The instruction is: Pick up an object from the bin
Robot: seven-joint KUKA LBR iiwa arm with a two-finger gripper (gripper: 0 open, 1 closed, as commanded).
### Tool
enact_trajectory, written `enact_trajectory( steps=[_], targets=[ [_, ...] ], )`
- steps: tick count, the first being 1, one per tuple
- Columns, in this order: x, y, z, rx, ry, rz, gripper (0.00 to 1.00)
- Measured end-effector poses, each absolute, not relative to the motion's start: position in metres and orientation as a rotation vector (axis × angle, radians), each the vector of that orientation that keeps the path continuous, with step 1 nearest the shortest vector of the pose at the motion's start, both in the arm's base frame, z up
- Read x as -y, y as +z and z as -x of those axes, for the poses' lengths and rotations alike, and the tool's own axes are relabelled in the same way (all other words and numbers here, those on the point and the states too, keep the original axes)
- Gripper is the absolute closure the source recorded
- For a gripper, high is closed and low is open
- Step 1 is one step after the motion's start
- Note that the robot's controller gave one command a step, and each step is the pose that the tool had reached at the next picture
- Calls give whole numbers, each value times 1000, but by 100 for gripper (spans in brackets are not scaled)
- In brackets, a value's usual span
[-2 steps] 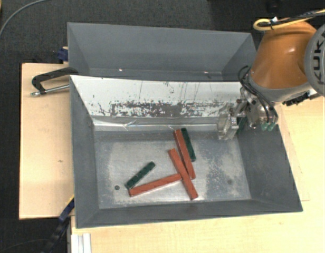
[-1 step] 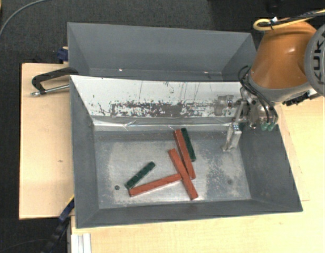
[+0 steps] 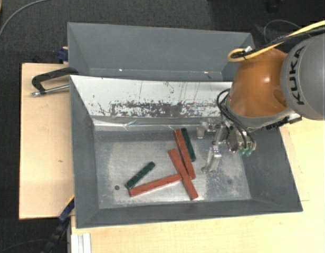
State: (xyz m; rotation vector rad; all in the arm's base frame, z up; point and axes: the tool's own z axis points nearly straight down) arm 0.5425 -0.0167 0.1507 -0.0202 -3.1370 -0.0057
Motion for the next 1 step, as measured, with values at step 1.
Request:
enact_trajectory(
  steps=[1],
  targets=[
    [-62, 126, -502, 3139, -9, -35, 0]
  ],
)
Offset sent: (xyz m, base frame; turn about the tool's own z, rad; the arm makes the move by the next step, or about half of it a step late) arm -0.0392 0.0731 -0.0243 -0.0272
